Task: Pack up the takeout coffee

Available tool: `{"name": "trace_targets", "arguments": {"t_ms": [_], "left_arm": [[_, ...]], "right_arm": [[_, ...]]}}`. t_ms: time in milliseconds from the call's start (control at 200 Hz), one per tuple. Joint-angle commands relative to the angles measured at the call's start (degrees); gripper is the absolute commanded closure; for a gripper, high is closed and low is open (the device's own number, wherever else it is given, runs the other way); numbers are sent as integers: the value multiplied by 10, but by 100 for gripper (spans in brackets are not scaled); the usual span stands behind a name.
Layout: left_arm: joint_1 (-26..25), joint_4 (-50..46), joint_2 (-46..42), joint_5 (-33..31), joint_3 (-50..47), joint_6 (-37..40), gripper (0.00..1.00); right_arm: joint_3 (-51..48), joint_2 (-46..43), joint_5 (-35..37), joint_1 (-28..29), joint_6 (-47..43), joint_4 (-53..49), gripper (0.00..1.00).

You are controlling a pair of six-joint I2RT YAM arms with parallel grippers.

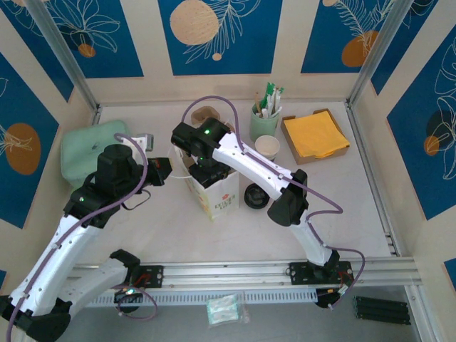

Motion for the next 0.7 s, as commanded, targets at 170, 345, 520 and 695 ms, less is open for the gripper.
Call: {"name": "trace_targets", "arguments": {"t_ms": [170, 345, 520, 695], "left_arm": [[6, 1, -4, 2, -2, -7, 100], [6, 0, -5, 3, -2, -7, 100], [6, 0, -4, 2, -3, -9, 100], [6, 2, -4, 2, -3, -8, 100]], "right_arm": [[-21, 0, -8, -1, 6, -61, 38], [-25, 0, -16, -7, 5, -53, 38], [-32, 0, -21, -12, 3, -46, 38], [-39, 0, -28, -16, 2, -40, 38]]}}
